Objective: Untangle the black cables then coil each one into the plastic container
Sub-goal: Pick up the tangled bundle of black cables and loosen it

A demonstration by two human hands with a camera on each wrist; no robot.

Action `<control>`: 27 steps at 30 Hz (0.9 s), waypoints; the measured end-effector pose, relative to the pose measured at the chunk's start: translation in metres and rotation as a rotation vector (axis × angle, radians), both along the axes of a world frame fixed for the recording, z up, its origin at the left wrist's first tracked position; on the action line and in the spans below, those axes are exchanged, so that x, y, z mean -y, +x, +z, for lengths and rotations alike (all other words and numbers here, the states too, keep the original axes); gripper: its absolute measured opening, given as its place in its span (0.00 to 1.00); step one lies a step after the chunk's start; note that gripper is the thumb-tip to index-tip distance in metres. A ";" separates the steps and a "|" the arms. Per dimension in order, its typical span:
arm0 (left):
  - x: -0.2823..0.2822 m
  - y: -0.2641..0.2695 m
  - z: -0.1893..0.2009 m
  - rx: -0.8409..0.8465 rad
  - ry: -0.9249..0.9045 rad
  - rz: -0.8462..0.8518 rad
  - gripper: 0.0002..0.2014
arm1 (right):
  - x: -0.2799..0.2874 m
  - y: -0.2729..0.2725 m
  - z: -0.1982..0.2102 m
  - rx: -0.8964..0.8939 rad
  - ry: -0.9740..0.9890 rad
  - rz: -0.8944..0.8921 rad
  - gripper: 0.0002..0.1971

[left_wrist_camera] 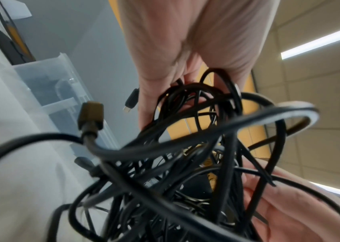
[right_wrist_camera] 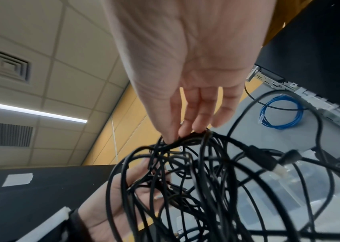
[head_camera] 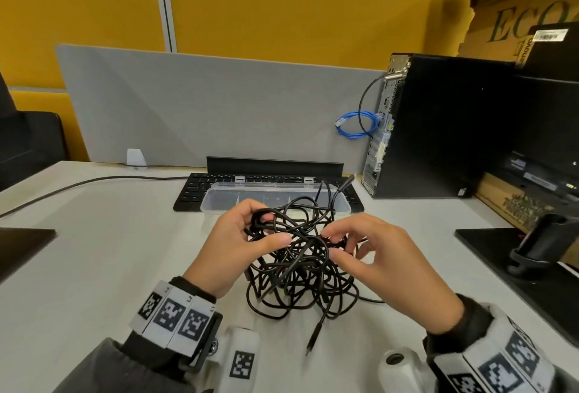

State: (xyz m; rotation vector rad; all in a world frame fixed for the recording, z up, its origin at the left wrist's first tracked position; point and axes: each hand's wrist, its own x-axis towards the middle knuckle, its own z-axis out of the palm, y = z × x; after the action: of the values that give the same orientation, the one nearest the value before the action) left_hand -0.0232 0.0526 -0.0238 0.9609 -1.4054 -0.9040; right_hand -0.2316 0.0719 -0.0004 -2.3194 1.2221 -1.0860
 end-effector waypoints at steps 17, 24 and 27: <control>0.008 0.007 -0.003 -0.234 0.119 0.020 0.11 | 0.013 0.012 -0.001 -0.285 -0.080 -0.127 0.07; 0.017 0.017 -0.006 -0.121 0.087 0.148 0.09 | 0.021 -0.025 0.011 0.494 -0.016 -0.204 0.08; 0.018 0.019 -0.007 -0.084 0.089 0.162 0.12 | 0.027 -0.029 0.006 0.386 -0.014 -0.232 0.06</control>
State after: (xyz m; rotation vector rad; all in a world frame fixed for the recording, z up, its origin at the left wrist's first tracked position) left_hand -0.0039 0.0344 -0.0303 1.0754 -1.2066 -0.8812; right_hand -0.2603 0.0445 0.0056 -1.8858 1.3458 -1.5357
